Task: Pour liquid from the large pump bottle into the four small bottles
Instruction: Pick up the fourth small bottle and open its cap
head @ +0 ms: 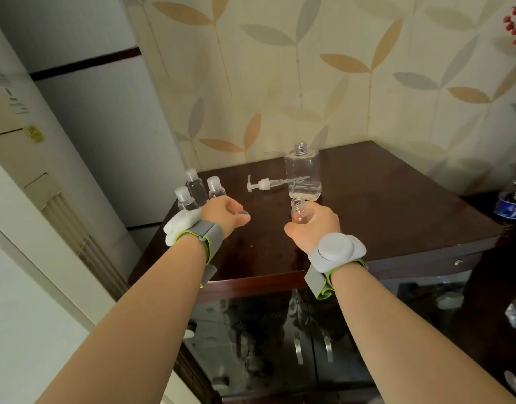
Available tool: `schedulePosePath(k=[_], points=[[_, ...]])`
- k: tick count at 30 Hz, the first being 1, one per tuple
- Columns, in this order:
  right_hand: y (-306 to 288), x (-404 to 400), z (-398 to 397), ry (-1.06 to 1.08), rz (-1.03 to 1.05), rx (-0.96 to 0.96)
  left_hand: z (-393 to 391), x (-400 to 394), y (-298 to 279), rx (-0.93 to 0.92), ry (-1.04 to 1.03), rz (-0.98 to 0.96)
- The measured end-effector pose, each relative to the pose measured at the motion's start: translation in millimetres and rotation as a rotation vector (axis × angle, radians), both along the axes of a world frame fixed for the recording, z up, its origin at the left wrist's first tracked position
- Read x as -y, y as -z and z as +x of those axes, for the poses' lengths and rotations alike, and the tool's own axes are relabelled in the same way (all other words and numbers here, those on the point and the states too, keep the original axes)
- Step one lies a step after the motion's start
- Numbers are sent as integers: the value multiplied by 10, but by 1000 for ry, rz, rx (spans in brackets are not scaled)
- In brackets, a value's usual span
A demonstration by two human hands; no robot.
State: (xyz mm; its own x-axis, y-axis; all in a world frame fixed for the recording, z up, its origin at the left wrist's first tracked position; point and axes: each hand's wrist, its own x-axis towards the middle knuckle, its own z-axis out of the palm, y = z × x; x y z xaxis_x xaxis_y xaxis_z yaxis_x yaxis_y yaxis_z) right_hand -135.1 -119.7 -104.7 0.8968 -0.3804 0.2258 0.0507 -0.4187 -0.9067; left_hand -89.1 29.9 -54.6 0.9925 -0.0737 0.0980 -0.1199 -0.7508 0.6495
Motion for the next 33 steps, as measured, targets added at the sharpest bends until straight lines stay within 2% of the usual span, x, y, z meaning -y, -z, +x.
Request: schedulePosePath(k=[3, 6, 12, 29, 31, 33], points=[[1, 0, 8, -2, 5, 0, 26, -62, 62, 9, 16, 196], [3, 7, 8, 1, 2, -2, 81, -96, 109, -18, 17, 223], [-5, 6, 8, -6, -2, -2, 179, -107, 218, 53, -7, 373], [-2, 22, 1, -18, -12, -6, 154, -75, 262, 120, 62, 581], [-4, 15, 3, -12, -21, -9, 89, -15, 193, 170, 66, 594], [-5, 13, 21, -8, -12, -18, 20, 84, 121, 313, 106, 527]])
